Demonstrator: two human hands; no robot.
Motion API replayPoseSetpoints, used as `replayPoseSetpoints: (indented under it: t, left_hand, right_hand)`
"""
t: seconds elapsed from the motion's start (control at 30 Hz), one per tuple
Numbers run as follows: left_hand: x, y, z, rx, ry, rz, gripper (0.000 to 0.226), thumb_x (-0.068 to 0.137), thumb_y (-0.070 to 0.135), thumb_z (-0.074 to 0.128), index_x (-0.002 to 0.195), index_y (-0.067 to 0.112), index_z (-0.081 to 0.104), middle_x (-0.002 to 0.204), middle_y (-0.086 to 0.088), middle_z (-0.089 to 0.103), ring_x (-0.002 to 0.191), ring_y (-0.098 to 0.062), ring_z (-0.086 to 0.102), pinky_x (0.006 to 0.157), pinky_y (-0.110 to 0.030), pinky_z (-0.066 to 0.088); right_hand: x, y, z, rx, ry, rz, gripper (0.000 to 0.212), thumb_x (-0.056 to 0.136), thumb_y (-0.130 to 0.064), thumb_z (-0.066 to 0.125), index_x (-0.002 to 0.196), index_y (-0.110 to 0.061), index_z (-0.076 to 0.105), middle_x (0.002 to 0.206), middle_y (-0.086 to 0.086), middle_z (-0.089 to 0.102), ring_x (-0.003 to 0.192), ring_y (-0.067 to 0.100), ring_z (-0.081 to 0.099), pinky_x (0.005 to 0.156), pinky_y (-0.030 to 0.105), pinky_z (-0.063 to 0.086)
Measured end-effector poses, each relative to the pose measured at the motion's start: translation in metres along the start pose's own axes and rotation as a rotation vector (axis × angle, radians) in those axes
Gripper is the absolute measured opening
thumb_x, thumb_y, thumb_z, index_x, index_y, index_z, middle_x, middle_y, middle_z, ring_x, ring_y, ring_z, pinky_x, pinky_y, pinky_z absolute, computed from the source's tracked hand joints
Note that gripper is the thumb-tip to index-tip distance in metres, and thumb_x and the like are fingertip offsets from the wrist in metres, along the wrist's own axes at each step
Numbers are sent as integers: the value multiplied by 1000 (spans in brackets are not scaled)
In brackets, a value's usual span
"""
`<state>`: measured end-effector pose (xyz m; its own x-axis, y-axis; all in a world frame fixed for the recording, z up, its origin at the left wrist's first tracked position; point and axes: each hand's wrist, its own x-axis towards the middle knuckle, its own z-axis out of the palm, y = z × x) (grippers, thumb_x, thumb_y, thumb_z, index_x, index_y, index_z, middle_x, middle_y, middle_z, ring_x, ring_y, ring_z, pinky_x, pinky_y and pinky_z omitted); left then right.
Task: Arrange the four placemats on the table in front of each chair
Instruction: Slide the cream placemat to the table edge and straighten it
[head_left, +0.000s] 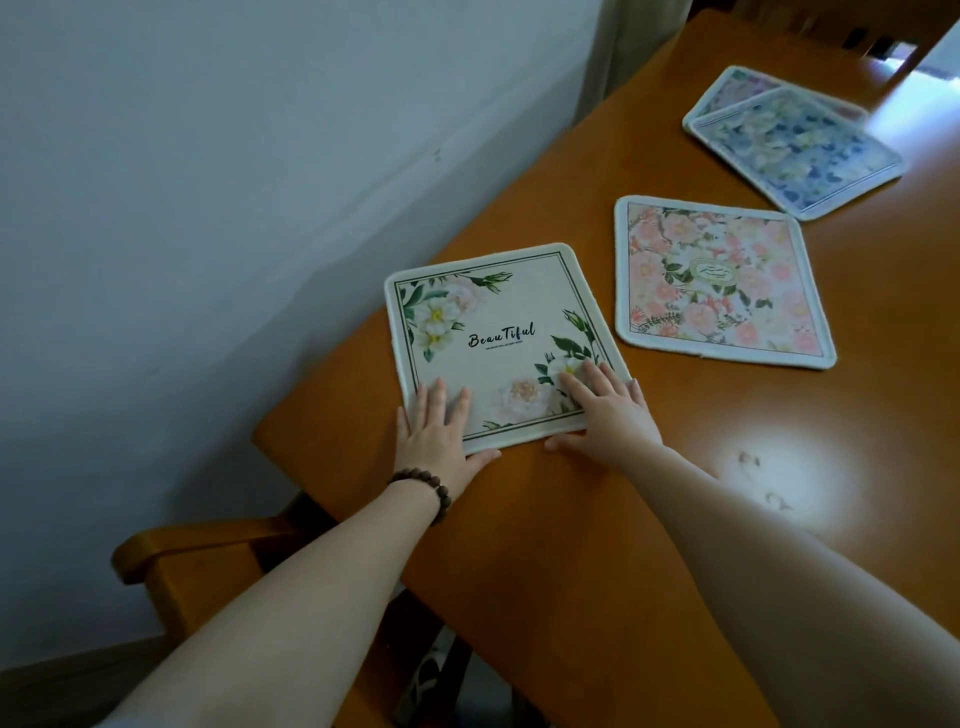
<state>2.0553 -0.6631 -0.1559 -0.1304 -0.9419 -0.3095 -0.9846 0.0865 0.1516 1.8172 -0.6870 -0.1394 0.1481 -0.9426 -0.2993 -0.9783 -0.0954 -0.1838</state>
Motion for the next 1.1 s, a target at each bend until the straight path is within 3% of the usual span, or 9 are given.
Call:
replayPoseSetpoints:
  t: [0.13, 0.27, 0.4, 0.5, 0.77, 1.1]
  left_hand:
    - [3, -2, 4, 21, 11, 16, 90, 81, 78, 25, 150, 30, -7, 158, -5, -16, 143, -27, -18, 114, -51, -5]
    - [2, -4, 3, 42, 27, 52, 86, 83, 74, 25, 151, 27, 2, 159, -8, -8, 144, -30, -13, 114, -52, -2]
    - [0, -3, 1, 54, 30, 91, 74, 88, 67, 24, 151, 28, 12, 159, -9, 2, 144, -34, -8, 114, -56, 3]
    - [-3, -3, 1, 34, 35, 105, 66, 92, 62, 21, 150, 30, 18, 159, -9, 6, 144, -34, -6, 114, -57, 5]
    - [-9, -17, -7, -14, -4, 119, 58, 93, 56, 35, 147, 35, 25, 159, -1, 11, 145, -25, 0, 114, -51, 10]
    - [-36, -37, -12, -11, -86, 113, 56, 94, 48, 44, 146, 36, 27, 159, -3, 11, 145, -25, -2, 114, -47, 19]
  right_hand:
    - [5, 5, 1, -47, 24, -38, 100, 71, -78, 52, 150, -36, 7, 160, 1, 1, 146, 23, -7, 114, 55, -6]
    - [0, 6, 7, -128, 73, -100, 83, 81, -74, 36, 150, -31, 16, 160, 0, 7, 147, 25, 0, 112, 61, 4]
    - [-5, 10, 6, -195, 89, -162, 58, 95, -46, 43, 148, -28, 26, 158, 1, 19, 146, 29, 11, 111, 63, 17]
    - [-6, 13, 2, -170, 98, -151, 51, 98, -29, 43, 147, -32, 29, 157, -2, 24, 145, 27, 14, 112, 60, 19]
    - [-43, -10, 19, -34, 103, 10, 46, 99, -32, 38, 145, -36, 32, 156, -3, 25, 146, 28, 12, 112, 64, 9]
    - [-104, -71, 42, 84, 54, 222, 46, 100, -35, 34, 146, -37, 29, 159, 2, 17, 145, 36, 5, 110, 66, 5]
